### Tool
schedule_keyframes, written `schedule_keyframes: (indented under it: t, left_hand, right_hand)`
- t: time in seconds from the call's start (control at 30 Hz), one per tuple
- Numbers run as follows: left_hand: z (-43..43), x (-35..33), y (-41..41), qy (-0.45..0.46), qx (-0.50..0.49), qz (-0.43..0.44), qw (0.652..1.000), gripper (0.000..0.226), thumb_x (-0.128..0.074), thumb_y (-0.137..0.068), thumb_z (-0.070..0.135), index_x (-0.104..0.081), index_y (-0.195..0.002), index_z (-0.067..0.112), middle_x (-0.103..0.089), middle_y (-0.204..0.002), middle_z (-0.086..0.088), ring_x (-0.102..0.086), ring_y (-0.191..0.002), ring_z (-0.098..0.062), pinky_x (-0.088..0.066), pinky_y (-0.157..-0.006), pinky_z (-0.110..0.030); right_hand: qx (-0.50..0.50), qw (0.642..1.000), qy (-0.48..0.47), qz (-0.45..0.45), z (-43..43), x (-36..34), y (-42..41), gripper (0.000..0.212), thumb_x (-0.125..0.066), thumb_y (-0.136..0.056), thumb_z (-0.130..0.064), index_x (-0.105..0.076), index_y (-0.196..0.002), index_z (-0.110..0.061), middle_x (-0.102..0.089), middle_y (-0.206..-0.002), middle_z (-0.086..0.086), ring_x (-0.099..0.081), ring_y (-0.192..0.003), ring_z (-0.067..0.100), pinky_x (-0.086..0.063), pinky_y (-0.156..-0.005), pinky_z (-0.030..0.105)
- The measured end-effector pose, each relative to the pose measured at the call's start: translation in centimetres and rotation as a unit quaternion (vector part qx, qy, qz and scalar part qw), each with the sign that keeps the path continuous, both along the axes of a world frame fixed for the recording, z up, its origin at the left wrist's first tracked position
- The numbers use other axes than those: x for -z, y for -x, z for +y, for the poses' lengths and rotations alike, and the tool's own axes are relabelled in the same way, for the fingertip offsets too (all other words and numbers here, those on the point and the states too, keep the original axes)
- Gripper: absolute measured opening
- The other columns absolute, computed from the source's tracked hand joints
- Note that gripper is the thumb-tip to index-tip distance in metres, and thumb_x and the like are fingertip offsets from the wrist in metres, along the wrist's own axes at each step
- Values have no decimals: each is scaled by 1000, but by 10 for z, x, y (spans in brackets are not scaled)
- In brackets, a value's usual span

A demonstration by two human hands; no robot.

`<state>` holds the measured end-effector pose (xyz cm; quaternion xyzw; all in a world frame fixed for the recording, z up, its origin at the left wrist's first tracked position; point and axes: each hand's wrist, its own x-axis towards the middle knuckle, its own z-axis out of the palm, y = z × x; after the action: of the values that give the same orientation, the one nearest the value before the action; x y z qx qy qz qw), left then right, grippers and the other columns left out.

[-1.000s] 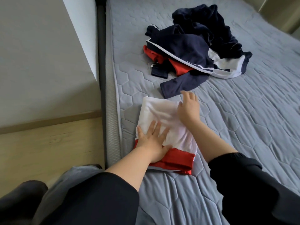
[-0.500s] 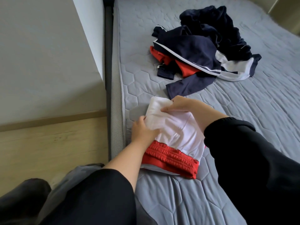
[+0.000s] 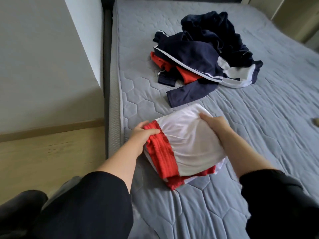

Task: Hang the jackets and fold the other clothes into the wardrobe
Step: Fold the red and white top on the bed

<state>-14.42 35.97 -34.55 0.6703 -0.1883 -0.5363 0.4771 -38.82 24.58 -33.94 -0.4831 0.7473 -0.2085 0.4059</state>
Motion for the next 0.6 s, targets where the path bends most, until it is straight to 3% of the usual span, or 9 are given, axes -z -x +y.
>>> schedule_keyframes:
  t: [0.07, 0.13, 0.23, 0.3, 0.37, 0.43, 0.5, 0.53, 0.6]
  left_hand:
    - [2, 4, -4, -19, -7, 25, 999, 51, -75, -74, -1, -58, -121, 9, -66, -101, -12, -64, -86, -24, -52, -87, -38]
    - [9, 7, -6, -66, 47, 54, 995, 40, -74, -79, 7, -60, -117, 7, -69, -100, -14, -65, -84, -26, -53, -85, -40]
    - [14, 10, 5, -100, 126, 48, 986, 43, -78, -77, 21, -61, -114, 8, -69, -107, -16, -67, -87, -25, -53, -85, -39]
    - [18, 16, 19, -94, 116, -3, 989, 64, -86, -67, 22, -56, -122, 9, -67, -112, -15, -67, -94, -25, -53, -89, -41]
    - [22, 22, 29, -78, 77, -52, 993, 90, -91, -58, 20, -43, -133, 11, -61, -121, -9, -62, -106, -26, -50, -95, -44]
    - [25, 28, 34, -65, 51, -85, 993, 98, -92, -55, 16, -37, -136, 13, -59, -123, -6, -60, -107, -24, -49, -96, -41]
    - [28, 30, 36, -68, 45, -121, 989, 88, -91, -55, 13, -44, -130, 13, -63, -118, -8, -61, -94, -19, -48, -85, -29]
    - [30, 31, 37, -73, 43, -140, 987, 83, -90, -56, 12, -46, -127, 13, -65, -116, -8, -61, -89, -18, -46, -79, -25]
    - [31, 32, 38, -74, 32, -168, 983, 81, -89, -57, 12, -45, -126, 12, -64, -116, -9, -63, -94, -22, -44, -78, -25]
  right_hand:
    - [31, 999, -8, -3, 21, 13, 9, 56, -64, -80, -54, -62, -105, -4, -62, -95, 8, -54, -80, 25, -36, -73, 27]
    - [24, 998, 2, 50, 41, 21, 9, 47, -55, -88, -46, -59, -104, -2, -64, -107, 16, -56, -86, 30, -37, -74, 31]
    - [-27, 979, 98, 178, 49, 19, 0, 50, -46, -91, -31, -41, -135, -8, -49, -135, 17, -47, -121, 35, -37, -93, 40]
    - [-112, 938, 223, 241, 52, 11, -18, 54, -48, -94, -28, -35, -142, -7, -41, -144, 15, -37, -131, 34, -29, -106, 41]
    - [-202, 905, 320, 194, 61, 6, -42, 51, -48, -96, -25, -38, -141, -4, -42, -144, 16, -38, -132, 33, -23, -109, 35]
    - [-372, 853, 332, 157, 75, 15, -57, 50, -45, -97, -23, -38, -143, -4, -39, -148, 14, -35, -137, 30, -17, -113, 34]
    - [-530, 760, 291, 237, 78, 31, -50, 55, -35, -101, -35, -23, -151, -16, -16, -159, 1, -11, -147, 19, -3, -118, 40]
    - [-543, 744, 271, 280, 69, 36, -40, 57, -28, -101, -42, -15, -153, -23, -6, -160, -4, -1, -148, 14, 3, -118, 41]
    - [-465, 793, 222, 327, 49, 41, -18, 61, -21, -98, -49, -8, -153, -27, -3, -161, -3, 1, -148, 14, 1, -118, 43]
